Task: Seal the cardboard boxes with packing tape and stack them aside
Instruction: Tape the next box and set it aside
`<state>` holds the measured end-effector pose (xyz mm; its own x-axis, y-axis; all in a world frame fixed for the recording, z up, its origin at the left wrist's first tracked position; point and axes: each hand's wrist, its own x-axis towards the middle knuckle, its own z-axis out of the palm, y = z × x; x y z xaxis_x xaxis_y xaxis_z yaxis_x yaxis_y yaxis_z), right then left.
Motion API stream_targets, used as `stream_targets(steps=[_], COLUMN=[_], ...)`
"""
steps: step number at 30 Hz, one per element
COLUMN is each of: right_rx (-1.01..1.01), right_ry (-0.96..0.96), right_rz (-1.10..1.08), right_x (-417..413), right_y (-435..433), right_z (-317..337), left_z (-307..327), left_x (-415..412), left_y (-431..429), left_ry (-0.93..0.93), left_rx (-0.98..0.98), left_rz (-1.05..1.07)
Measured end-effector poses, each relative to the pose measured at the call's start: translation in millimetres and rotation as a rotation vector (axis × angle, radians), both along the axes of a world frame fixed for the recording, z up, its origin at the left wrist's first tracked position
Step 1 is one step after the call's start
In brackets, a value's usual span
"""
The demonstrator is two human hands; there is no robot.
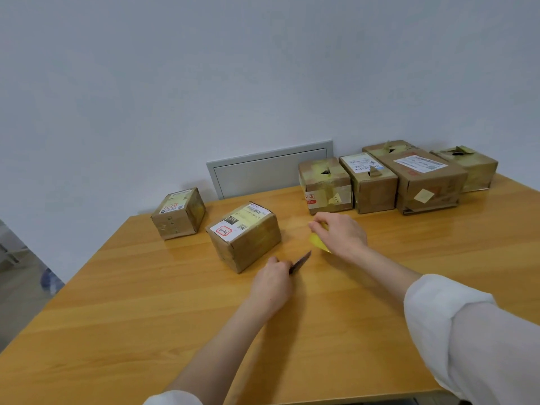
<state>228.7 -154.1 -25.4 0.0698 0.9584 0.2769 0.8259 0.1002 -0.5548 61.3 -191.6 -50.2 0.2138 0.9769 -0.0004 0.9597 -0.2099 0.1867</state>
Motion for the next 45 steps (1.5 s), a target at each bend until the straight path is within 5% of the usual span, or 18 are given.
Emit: stream_targets(steps=[5, 9, 13, 20, 31, 41, 45], right_rx=[0.022, 0.036, 0.041, -0.039, -0.192, -0.08, -0.037], right_ry=[0.067, 0.085, 0.087, 0.159, 0.436, 0.128, -0.267], right_rz=[0.009, 0.049, 0.056, 0.072, -0.072, -0.015, -0.096], right_x=[11, 16, 24, 38, 45, 61, 67], right_y=[-2, -5, -6, -6, 5, -8, -19], right_z=[-1, 3, 5, 13, 28, 16, 5], left_z=[44, 57, 55, 55, 60, 52, 50], left_x=[13, 36, 46, 63, 76, 76, 48], left_y=[18, 32, 44, 50, 55, 50, 47], left_ry=[-0.33, -0.277, -0.576, -0.682, -0.613, -0.65, -0.126], left_rx=[0.483, 0.29, 0.08, 0.118, 0.337, 0.078, 0.065], left_rz=[-0.028, 0.022, 0.034, 0.058, -0.013, -0.145, -0.076])
